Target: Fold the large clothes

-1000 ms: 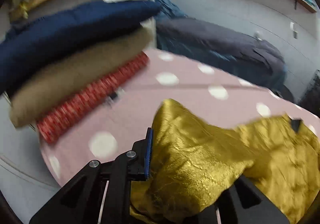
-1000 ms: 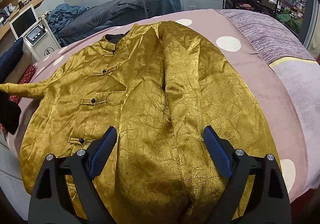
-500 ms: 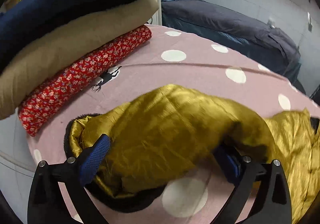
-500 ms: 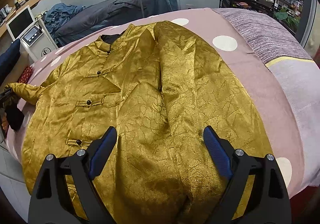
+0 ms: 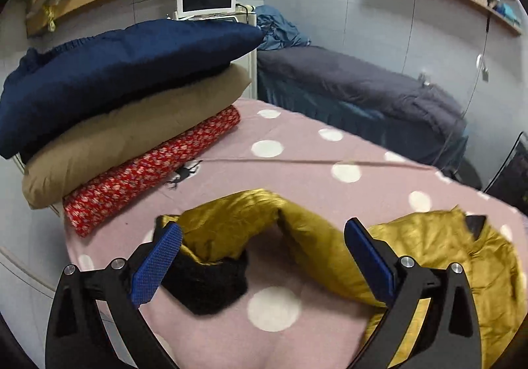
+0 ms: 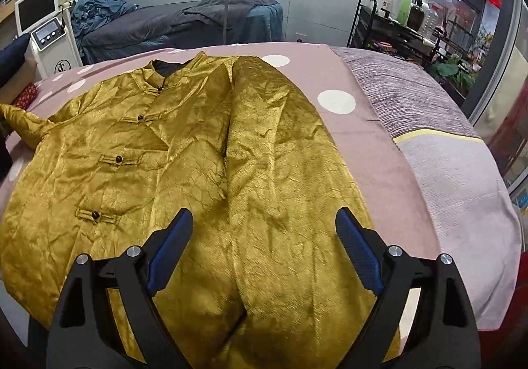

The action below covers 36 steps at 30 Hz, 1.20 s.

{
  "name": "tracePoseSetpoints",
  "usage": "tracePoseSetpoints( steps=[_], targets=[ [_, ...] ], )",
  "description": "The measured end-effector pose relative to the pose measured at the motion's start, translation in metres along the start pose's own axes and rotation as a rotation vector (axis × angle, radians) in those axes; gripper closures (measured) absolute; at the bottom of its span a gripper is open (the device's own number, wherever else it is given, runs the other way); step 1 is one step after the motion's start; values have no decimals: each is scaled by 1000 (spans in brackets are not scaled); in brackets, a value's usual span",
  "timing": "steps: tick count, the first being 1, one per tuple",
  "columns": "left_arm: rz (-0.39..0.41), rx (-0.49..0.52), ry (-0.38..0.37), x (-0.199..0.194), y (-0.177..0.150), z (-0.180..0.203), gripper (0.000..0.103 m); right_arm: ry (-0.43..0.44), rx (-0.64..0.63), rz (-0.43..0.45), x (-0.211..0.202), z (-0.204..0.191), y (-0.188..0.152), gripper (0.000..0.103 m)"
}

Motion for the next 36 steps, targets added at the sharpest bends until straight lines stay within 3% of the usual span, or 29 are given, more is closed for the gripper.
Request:
tracePoseSetpoints(
  steps=[4,8,11,13,16,18,20,21,22,24,28,31,33,36],
  targets=[
    [1,-107,-58,-11,10,-1,6,-46,5,-20,-13,21,-16,16],
    [-121,-182,-177,5,4,7,6,-51,87,-45,-24,48,-35,16],
    [-216,-104,-221,16,-26,39,6,-21,123,-59,-30,55,-50,16],
    [-236,-21,-235,16,-50,67,6,-8,114,-65,-32,50,-56,16],
    [-282,72,-302,15,-91,110,6,6,43,-68,-30,31,-60,16],
    [-360,108,-355,20,-118,137,6,-15,-22,-91,-22,15,-64,16],
    [-417,113,-396,22,-140,153,6,-62,-77,-110,-13,5,-67,45],
    [-434,120,-415,20,-149,161,6,-73,-90,-119,-9,5,-67,68],
    [-434,134,-417,19,-155,166,6,-76,-87,-118,-7,7,-66,78],
    [-419,186,-403,13,-165,177,6,-74,-38,-93,-11,23,-58,90],
    [-383,296,-364,3,-177,188,6,-141,86,-18,-32,83,-26,97],
    [-369,312,-337,5,-177,182,6,-234,142,69,-48,140,15,98],
    [-379,292,-331,8,-174,176,6,-299,113,129,-53,169,47,98],
    [-383,255,-321,12,-170,165,6,-381,12,136,-31,191,93,98]
  ],
)
Point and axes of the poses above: each gripper's, at about its wrist camera, not at the fingertips, and x roughly the way its jaws point, z to its right, y to its top, the point moved 2 cm from there along x, roughly the way its jaws point, and after that the axes turned 2 degrees about y, right-handed, at the moved point
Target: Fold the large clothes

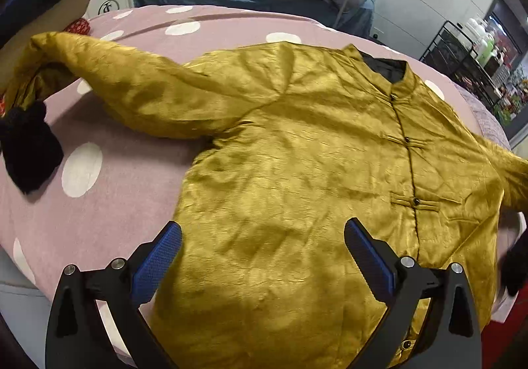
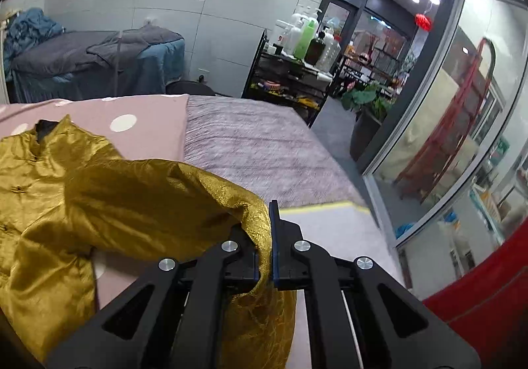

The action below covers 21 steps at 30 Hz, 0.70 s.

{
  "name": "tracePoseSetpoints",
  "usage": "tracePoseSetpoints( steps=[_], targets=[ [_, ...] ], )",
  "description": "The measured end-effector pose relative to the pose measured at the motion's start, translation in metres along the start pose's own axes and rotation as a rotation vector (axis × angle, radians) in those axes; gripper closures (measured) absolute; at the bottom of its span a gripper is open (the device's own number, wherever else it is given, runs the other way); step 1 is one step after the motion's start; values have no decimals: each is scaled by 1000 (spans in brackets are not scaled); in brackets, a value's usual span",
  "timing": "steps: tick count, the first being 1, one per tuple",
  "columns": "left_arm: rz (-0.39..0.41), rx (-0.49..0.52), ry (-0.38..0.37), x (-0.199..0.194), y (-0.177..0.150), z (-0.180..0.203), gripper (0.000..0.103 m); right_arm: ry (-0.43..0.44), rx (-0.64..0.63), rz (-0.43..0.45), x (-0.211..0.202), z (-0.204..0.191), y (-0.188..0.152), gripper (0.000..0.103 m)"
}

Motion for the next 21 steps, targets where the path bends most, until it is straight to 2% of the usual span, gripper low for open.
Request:
tracePoseSetpoints(
  steps=[3,5,6,7,9,11,13,14,15,17,21],
  targets=[
    [8,-28,18,-5,-3,-14,6,-32,-28,-27,49,-1,23,95],
    [7,-40,34,-8,-7,-24,6,-50,-4,-100,82,-6,21,66],
    [4,-44,41,-9,-10,-29,6,-55,9,-160,97,-11,18,30],
    [-3,-48,50,-10,-10,-36,6,-56,25,-185,103,-16,14,22],
    [-11,-49,71,-13,-15,-48,6,-15,68,-132,92,-26,6,22],
    [-15,-48,87,-14,-18,-57,6,-28,57,-7,57,-37,0,22],
    [-25,-38,85,-13,-21,-69,6,-27,30,103,19,-50,-8,15],
    [-31,-33,79,-12,-23,-74,6,27,26,128,3,-57,-14,14],
    [-43,-27,68,-10,-26,-79,6,134,13,117,-9,-66,-22,14],
    [-62,-21,46,-7,-31,-88,6,331,-37,41,-25,-87,-43,14],
    [-94,-17,-3,-3,-45,-101,6,486,-80,-136,-40,-118,-99,14]
  ],
)
Point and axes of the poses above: each gripper's, at about its wrist camera, not at the fingertips, and x roughly the way its jaws point, z to its right, y to its top, the point moved 2 cm from there along x, roughly the way its jaws point, and after that the axes turned 2 degrees about y, right-handed, at the moved point
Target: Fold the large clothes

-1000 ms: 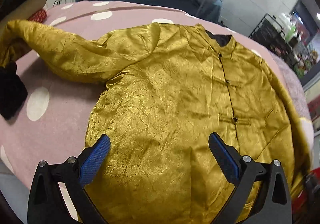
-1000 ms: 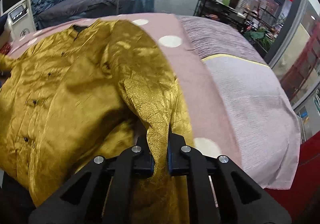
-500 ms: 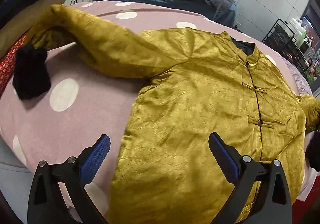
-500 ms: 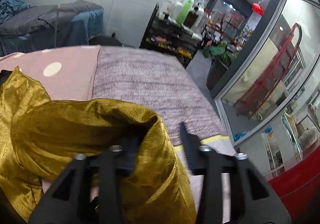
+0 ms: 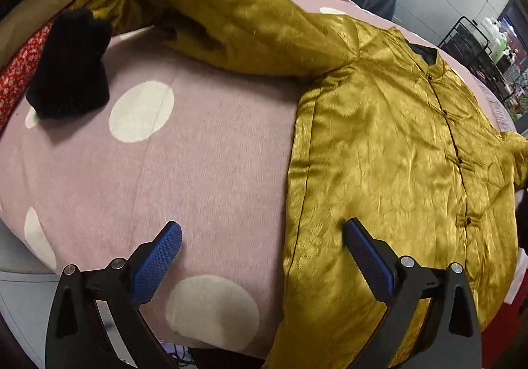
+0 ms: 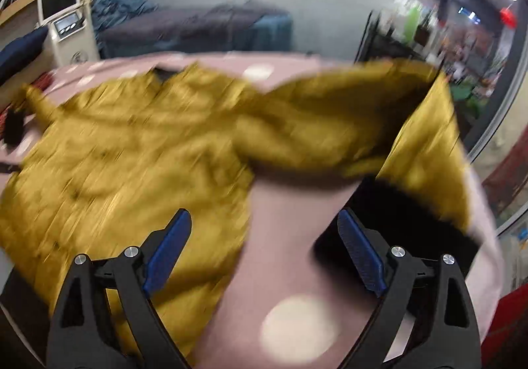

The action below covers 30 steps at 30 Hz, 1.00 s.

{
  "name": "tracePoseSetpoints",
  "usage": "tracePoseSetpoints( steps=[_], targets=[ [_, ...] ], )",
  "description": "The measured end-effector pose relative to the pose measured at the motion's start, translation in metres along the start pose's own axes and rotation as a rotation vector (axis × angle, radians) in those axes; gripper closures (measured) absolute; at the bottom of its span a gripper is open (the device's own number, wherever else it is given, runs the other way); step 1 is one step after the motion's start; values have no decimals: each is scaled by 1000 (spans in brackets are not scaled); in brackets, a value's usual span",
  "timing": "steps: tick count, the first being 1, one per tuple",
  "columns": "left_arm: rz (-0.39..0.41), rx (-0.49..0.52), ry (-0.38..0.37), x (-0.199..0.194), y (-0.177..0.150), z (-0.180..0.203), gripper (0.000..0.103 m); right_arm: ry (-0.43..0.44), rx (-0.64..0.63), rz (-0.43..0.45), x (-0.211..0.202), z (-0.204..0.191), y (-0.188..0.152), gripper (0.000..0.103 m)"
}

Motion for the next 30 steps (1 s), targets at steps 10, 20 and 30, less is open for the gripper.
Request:
tracePoseSetpoints(
  steps=[10,20,30],
  targets=[
    [-71,56,-164,5,-40,9,7,300,250,-254,23,-36,-93,64],
    [-79,196,-128,-10,-39,36,57,382,278,-290,-24,0,-78,96],
    [54,219,-2,-26,-1,41,20,152,438,-240,-28,41,-69,50]
  ],
)
Point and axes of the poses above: each gripper's, at about its wrist camera, not at the fingertips, and x roughly the way its jaws point, z to its right, y to its top, the point moved 2 cm from there along x, roughly the way its jaws point, and after that the axes turned 2 degrees about y, right-handed, at the moved point
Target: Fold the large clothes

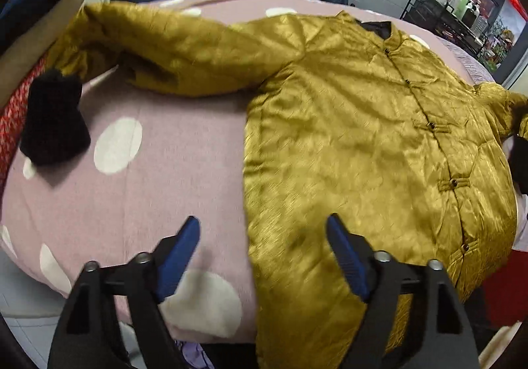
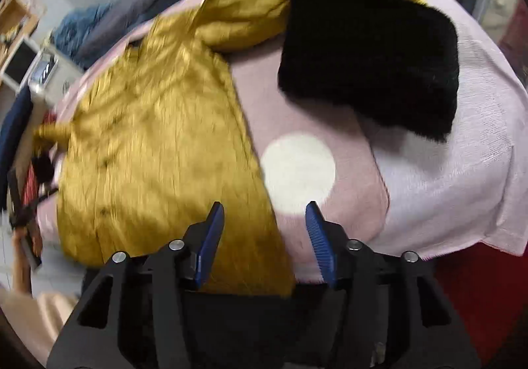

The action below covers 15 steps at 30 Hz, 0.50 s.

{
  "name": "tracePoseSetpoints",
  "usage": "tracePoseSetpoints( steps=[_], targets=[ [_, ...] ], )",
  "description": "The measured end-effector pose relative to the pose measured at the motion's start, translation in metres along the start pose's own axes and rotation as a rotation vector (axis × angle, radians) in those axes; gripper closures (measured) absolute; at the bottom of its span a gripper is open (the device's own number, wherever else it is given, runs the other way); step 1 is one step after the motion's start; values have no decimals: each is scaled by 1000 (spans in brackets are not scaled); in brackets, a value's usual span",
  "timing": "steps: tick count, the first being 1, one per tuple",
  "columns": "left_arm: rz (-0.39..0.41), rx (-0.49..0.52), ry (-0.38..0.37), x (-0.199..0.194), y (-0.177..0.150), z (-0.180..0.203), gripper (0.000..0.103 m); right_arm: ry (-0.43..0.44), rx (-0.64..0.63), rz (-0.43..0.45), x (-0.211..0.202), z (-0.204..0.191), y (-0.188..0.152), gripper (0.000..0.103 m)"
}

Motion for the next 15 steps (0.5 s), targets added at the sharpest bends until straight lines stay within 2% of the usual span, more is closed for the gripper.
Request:
tracePoseSetpoints(
  steps=[2,4,9,13,15],
  targets=[
    [39,19,-13,-4,8,15,15,56,17,55,3,-10,10,50],
    [63,32,-27,-5,13,31,12,57,-42,75,15,-35,23,47],
    [34,54,-11,18,25,75,11,81,-241,45,59,-114,48,38],
    [-24,53,13,45,28,98,11,0,-359,9,100,-167,49,38],
    [-57,45,18,59,28,105,10,-70,-398,3,115,-180,45,38]
  ],
)
Point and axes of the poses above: each gripper's, at about its wrist camera, not at the fingertips, and x roughly the way its jaws point, z to its right, y to its top, the point moved 2 cm from there along x, roughly the way its jaws point, and after that the axes turned 2 degrees about y, right-handed, at the moved point
